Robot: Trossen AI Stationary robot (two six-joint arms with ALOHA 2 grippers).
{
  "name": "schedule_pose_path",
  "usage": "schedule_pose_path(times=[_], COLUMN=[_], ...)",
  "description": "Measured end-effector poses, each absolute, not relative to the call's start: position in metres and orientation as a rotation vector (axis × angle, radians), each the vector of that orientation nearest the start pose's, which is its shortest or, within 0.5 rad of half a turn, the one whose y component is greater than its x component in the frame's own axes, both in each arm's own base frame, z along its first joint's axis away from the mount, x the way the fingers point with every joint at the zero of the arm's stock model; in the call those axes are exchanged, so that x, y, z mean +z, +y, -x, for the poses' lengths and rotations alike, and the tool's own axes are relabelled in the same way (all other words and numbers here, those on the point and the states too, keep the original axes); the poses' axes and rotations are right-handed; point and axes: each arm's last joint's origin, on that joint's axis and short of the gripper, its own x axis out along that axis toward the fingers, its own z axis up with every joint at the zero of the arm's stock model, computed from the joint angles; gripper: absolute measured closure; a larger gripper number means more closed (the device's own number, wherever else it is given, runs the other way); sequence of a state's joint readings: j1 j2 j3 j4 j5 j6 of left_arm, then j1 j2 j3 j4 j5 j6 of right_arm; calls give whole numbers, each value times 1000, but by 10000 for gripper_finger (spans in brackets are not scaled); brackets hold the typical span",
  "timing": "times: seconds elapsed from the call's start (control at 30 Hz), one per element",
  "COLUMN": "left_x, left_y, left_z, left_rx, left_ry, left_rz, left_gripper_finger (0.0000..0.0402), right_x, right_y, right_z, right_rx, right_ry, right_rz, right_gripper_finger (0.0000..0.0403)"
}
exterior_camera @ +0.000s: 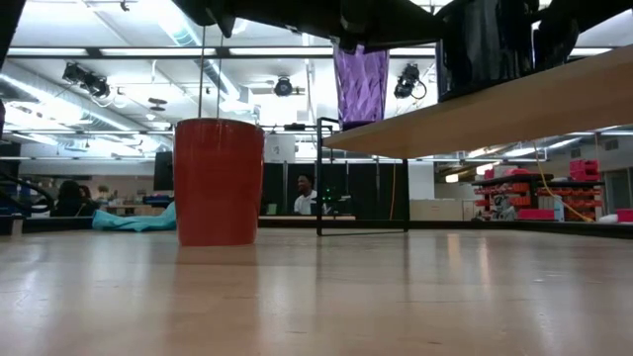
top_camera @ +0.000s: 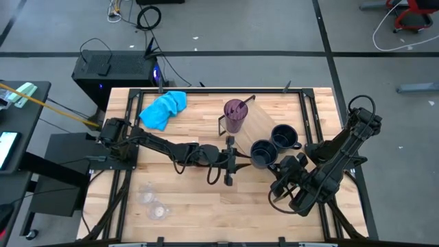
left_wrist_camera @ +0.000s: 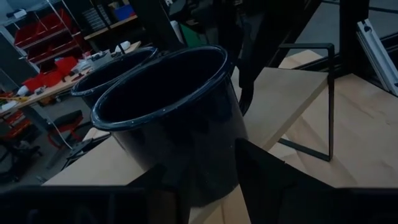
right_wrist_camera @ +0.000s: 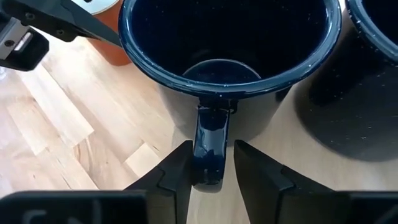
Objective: Stack small to large cups/mugs on shelf
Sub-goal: Put the black mug on the shelf aligned with the other black mug
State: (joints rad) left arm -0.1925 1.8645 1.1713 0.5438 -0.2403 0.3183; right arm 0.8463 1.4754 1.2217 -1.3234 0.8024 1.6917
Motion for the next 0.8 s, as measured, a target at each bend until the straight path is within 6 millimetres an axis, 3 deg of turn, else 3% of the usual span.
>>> schedule_pose_path(times=[0.8], left_x=[232], left_y=[-74], left_z=[-411], left_rx=[-4], left_ry=[149], left_rz=[-329], left_gripper_finger=[289], right_x=[275], right_y=[165], right_z=[-173], right_rx=[-814], right_ry=[738], right_rz=[-396], right_gripper_finger=[329])
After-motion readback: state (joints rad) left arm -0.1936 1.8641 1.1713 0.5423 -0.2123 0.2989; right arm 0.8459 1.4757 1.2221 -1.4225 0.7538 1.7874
